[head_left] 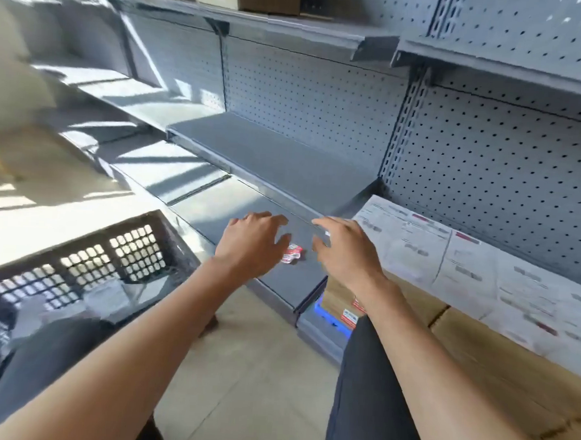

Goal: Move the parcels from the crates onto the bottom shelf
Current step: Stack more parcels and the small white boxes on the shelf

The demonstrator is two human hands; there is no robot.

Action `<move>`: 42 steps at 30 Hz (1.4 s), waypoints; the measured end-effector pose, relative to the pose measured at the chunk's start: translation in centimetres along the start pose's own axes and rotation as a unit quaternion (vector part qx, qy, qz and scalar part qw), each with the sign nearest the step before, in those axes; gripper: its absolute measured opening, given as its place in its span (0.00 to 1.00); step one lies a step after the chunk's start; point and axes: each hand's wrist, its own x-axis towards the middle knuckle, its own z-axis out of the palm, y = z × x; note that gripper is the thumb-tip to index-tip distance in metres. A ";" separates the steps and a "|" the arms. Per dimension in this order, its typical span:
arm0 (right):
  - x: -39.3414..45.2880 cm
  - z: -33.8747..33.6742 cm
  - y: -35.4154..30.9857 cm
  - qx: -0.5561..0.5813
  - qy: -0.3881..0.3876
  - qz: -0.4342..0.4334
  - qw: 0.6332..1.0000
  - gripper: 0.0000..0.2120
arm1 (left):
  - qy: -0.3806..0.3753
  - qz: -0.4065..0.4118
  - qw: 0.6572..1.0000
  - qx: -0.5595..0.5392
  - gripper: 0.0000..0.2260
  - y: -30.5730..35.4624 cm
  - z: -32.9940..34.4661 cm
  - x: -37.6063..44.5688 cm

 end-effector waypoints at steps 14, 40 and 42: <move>3.1 15.8 -28.2 0.039 -0.184 -0.208 0.960 0.20 | 0.057 -0.261 0.964 -0.006 0.14 -27.5 -5.4 -15.8; 9.4 38.0 -28.9 0.040 -0.393 -0.158 0.905 0.24 | -0.014 -0.491 0.860 -0.142 0.25 -42.8 8.6 -15.7; 9.8 40.3 -29.5 0.036 -0.408 -0.157 0.899 0.25 | -0.014 -0.503 0.854 -0.135 0.26 -45.0 9.7 -15.5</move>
